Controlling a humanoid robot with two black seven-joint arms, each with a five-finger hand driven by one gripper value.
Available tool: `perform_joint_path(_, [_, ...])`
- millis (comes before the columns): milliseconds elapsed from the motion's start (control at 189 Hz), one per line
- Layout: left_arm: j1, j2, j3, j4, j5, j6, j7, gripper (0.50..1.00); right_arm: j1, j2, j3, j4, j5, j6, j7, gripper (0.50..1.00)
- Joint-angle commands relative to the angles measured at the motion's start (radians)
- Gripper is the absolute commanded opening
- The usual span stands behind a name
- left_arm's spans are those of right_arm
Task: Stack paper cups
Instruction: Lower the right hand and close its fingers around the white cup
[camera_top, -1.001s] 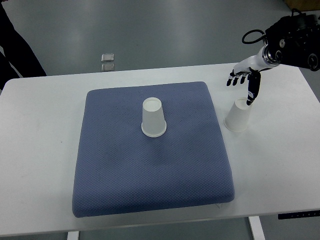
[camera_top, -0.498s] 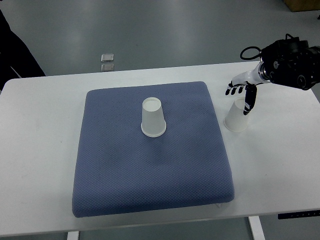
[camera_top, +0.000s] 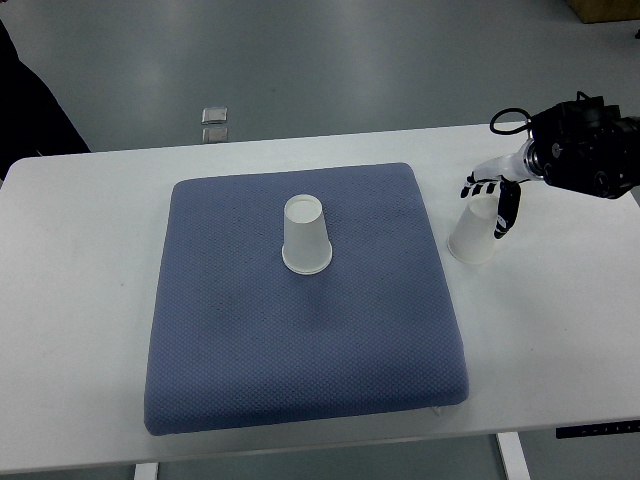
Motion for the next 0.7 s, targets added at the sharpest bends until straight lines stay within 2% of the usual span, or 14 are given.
perform_joint_path(0, [0.000, 0.000, 0.000, 0.000, 0.000, 0.000, 0.000, 1.000, -0.017, 0.000, 0.003, -0.019, 0.002, -0.006, 0.000, 0.885])
perform_joint_path(143, [0.000, 0.000, 0.000, 0.000, 0.001, 0.000, 0.000, 1.000, -0.029, 0.000, 0.004, -0.035, 0.007, -0.006, -0.002, 0.836])
perform_joint_path(350, [0.000, 0.000, 0.000, 0.000, 0.001, 0.000, 0.000, 1.000, -0.026, 0.000, 0.006, -0.036, 0.008, -0.006, 0.000, 0.801])
perform_joint_path(588, [0.000, 0.000, 0.000, 0.000, 0.000, 0.000, 0.000, 1.000, -0.025, -0.002, 0.006, -0.036, 0.010, -0.006, 0.000, 0.795])
perform_joint_path(694, [0.000, 0.000, 0.000, 0.002, 0.000, 0.000, 0.000, 1.000, -0.020, -0.002, 0.006, -0.036, 0.010, -0.002, 0.000, 0.742])
